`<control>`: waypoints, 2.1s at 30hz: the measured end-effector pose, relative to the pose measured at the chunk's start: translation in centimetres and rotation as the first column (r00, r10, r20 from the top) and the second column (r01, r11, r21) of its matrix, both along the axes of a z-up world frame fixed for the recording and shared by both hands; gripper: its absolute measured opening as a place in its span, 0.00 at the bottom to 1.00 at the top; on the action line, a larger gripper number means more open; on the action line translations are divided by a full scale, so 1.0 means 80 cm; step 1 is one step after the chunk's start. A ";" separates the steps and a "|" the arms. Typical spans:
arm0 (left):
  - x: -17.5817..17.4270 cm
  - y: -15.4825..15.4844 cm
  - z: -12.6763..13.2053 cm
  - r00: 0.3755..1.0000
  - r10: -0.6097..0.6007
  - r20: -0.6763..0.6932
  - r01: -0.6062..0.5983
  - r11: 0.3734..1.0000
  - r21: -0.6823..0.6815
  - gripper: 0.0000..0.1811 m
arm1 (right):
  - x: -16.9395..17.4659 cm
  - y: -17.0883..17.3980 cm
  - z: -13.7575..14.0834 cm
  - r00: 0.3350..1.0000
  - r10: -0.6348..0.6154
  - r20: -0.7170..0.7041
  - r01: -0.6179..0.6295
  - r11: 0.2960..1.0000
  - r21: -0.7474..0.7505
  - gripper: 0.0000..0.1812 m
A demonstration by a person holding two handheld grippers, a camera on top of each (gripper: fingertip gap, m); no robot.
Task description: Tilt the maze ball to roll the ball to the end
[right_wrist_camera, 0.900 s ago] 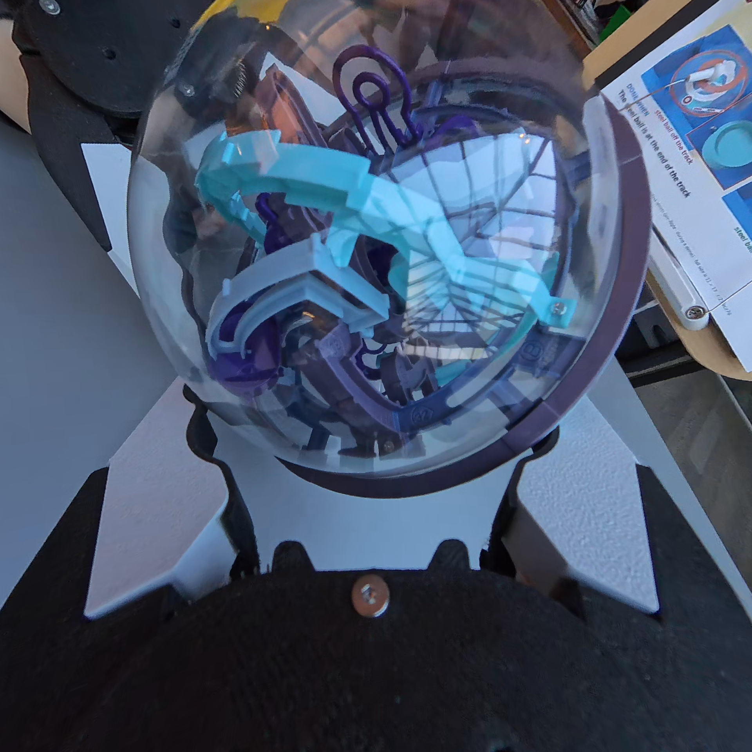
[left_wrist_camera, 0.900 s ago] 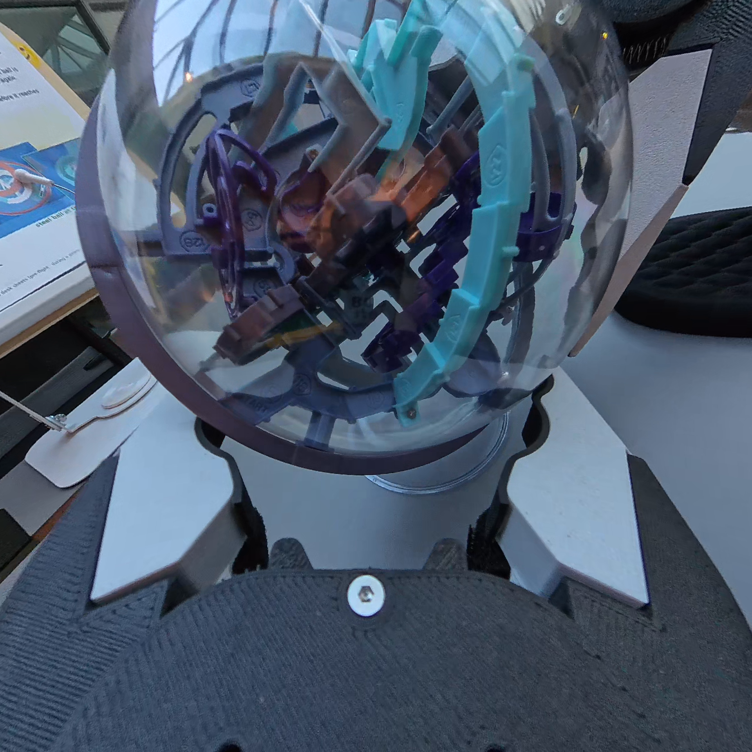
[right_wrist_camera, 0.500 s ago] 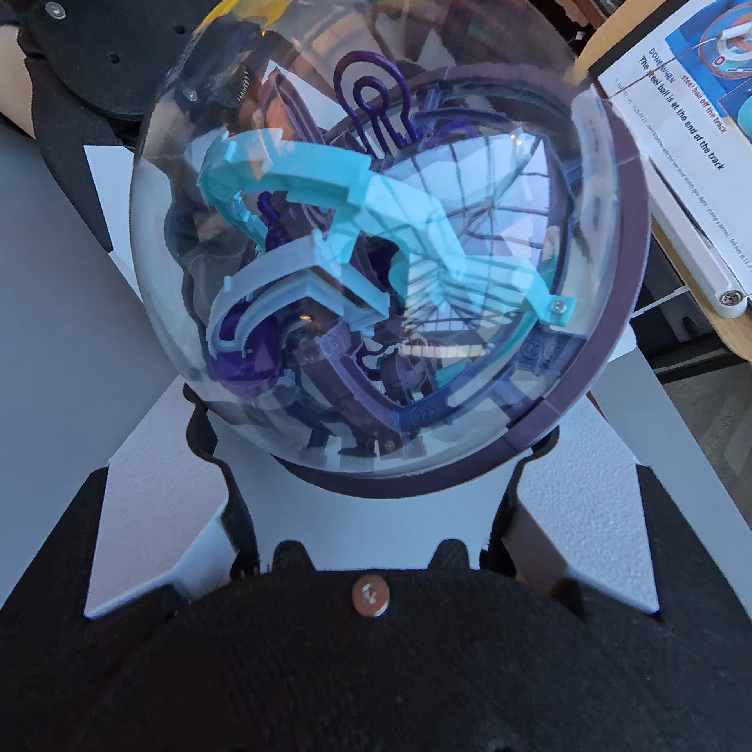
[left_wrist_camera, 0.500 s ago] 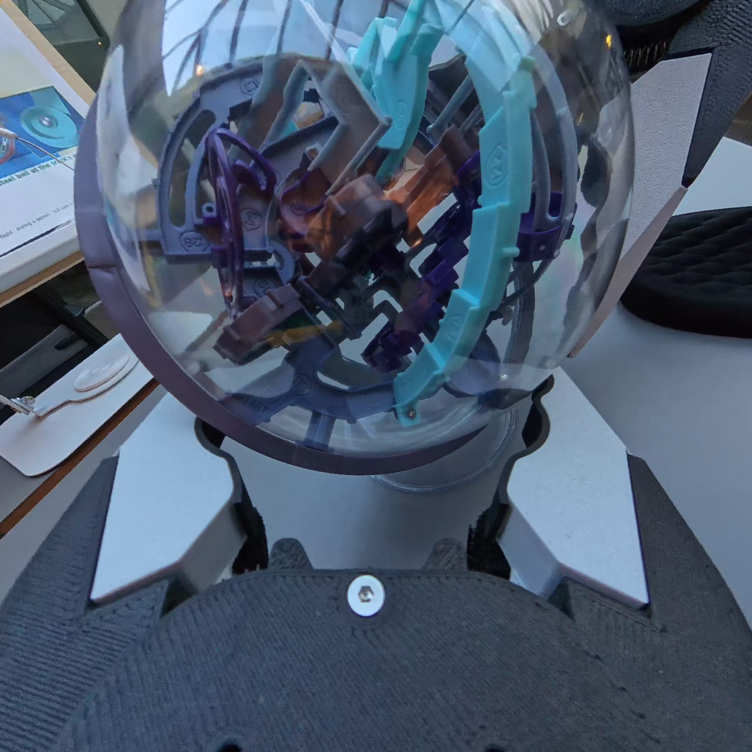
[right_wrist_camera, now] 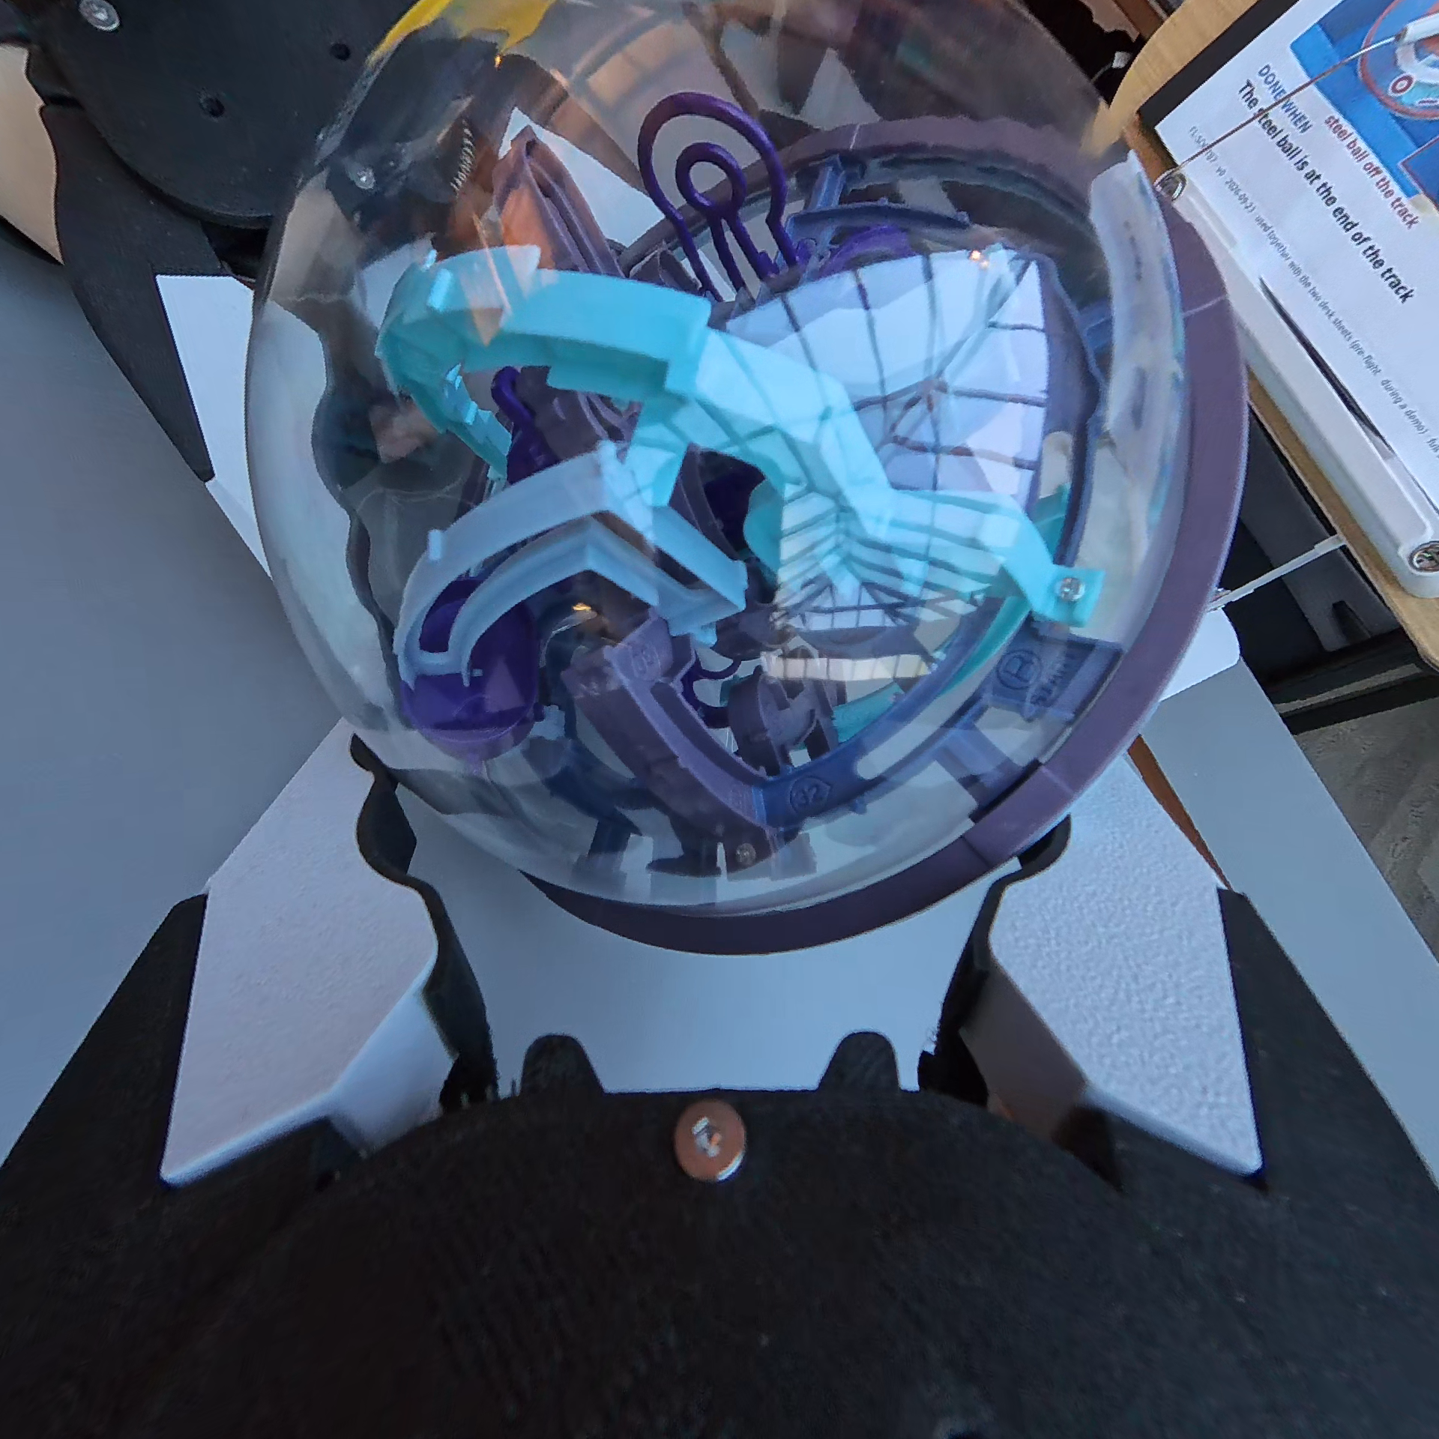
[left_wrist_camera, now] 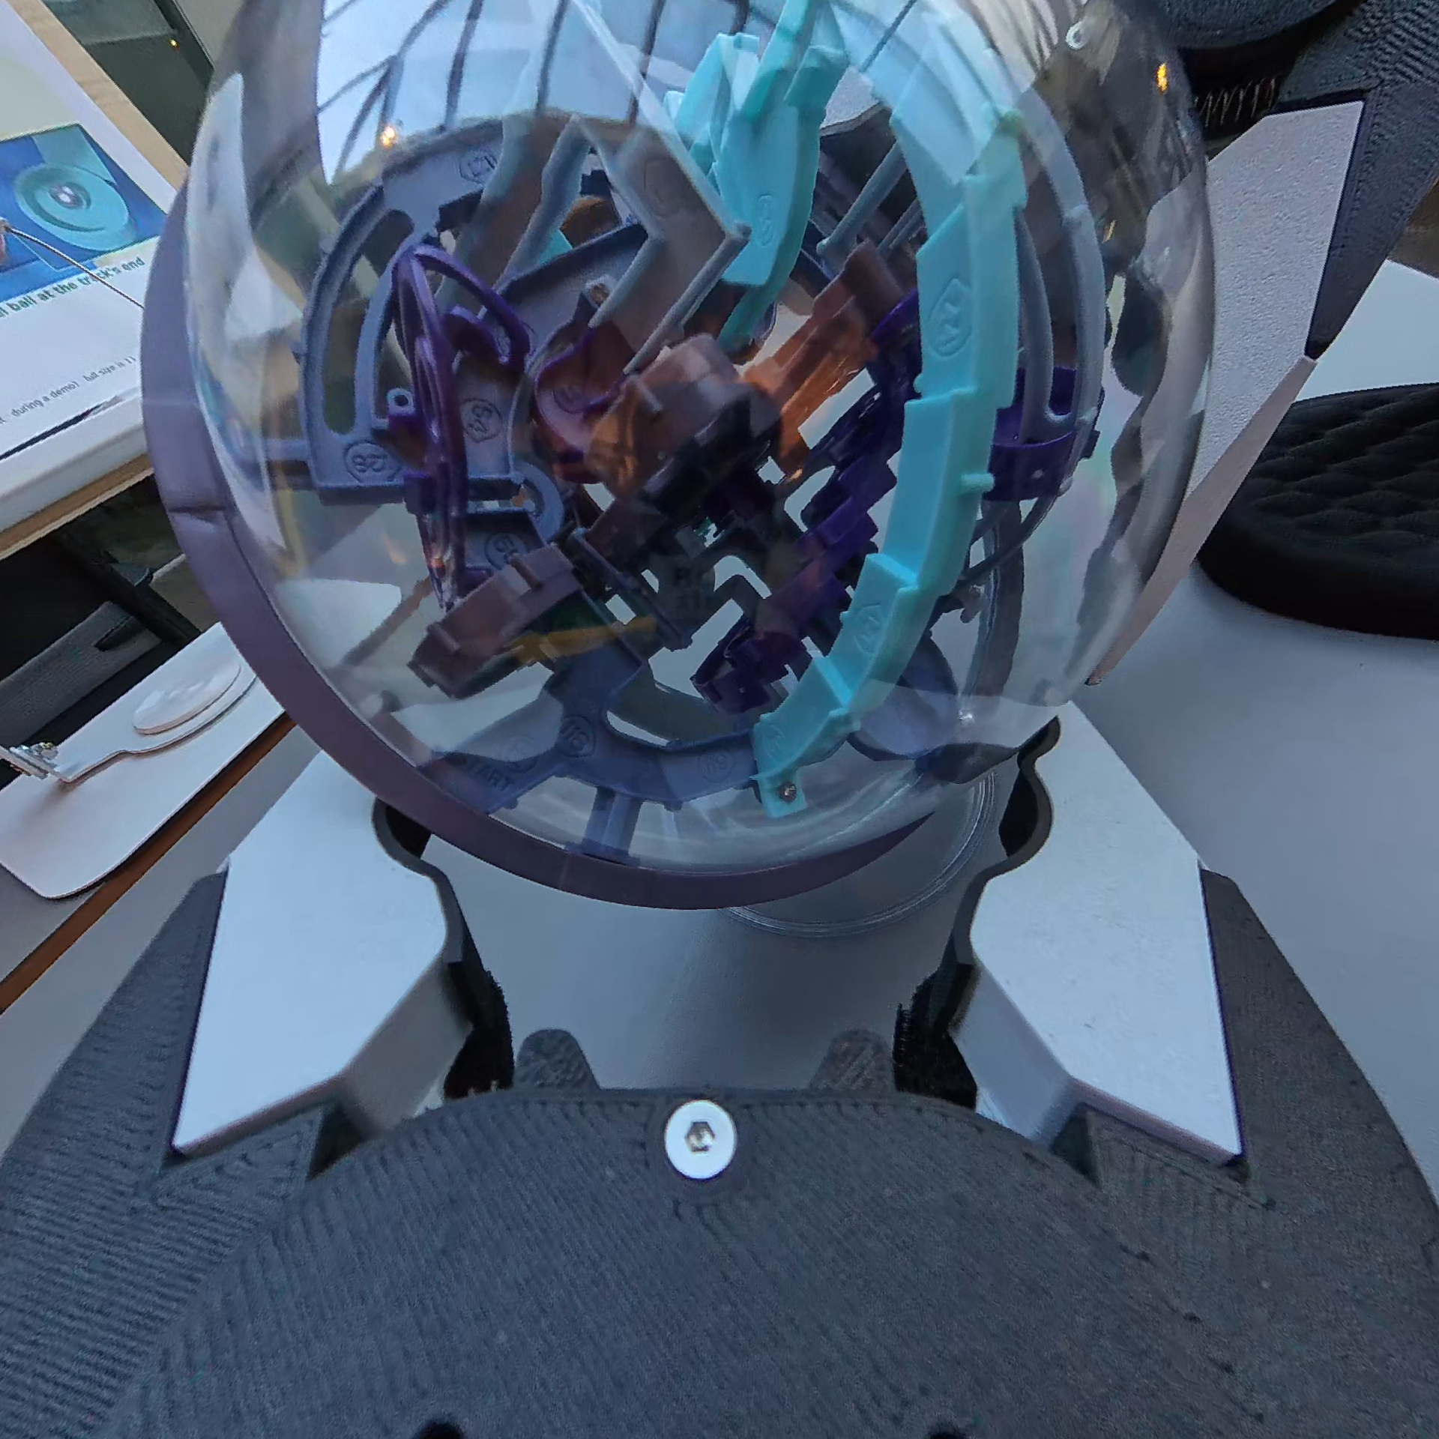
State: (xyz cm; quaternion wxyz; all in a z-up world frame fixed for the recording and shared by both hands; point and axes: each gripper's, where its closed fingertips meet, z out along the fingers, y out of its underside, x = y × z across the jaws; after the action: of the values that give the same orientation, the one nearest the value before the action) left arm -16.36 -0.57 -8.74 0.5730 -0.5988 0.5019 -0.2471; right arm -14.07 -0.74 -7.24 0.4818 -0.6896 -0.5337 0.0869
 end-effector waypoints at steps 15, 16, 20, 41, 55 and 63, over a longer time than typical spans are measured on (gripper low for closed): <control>0.002 0.001 -0.006 0.999 0.008 -0.031 -0.008 1.000 -0.012 0.83 | 0.001 0.002 -0.008 1.000 0.002 -0.016 -0.002 1.000 -0.020 0.88; 0.002 0.002 -0.007 0.999 0.008 -0.034 -0.009 1.000 -0.014 0.83 | 0.001 0.002 -0.008 1.000 0.002 -0.017 -0.002 1.000 -0.022 0.88; 0.002 0.002 -0.009 0.999 0.012 -0.045 -0.013 1.000 -0.014 0.83 | 0.002 0.002 -0.011 1.000 0.002 -0.023 -0.003 1.000 -0.027 0.87; -0.006 0.018 0.061 0.999 0.044 -0.017 -0.039 0.968 0.247 0.82 | -0.008 0.016 0.064 0.999 0.003 0.033 -0.012 0.965 0.261 0.87; -0.045 0.014 0.246 0.991 0.128 -0.038 -0.071 0.750 0.658 0.82 | -0.043 0.008 0.241 1.000 0.030 -0.004 -0.020 0.752 0.659 0.87; -0.062 -0.003 0.278 0.987 0.155 0.030 -0.129 0.685 0.717 0.81 | -0.059 -0.009 0.274 0.998 0.014 0.057 -0.051 0.692 0.720 0.86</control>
State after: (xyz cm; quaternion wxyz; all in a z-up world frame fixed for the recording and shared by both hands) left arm -21.34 -0.81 13.51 0.7697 -0.3696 0.5201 0.0229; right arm -18.82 -1.43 14.69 0.6992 -0.4377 -0.5484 -0.1371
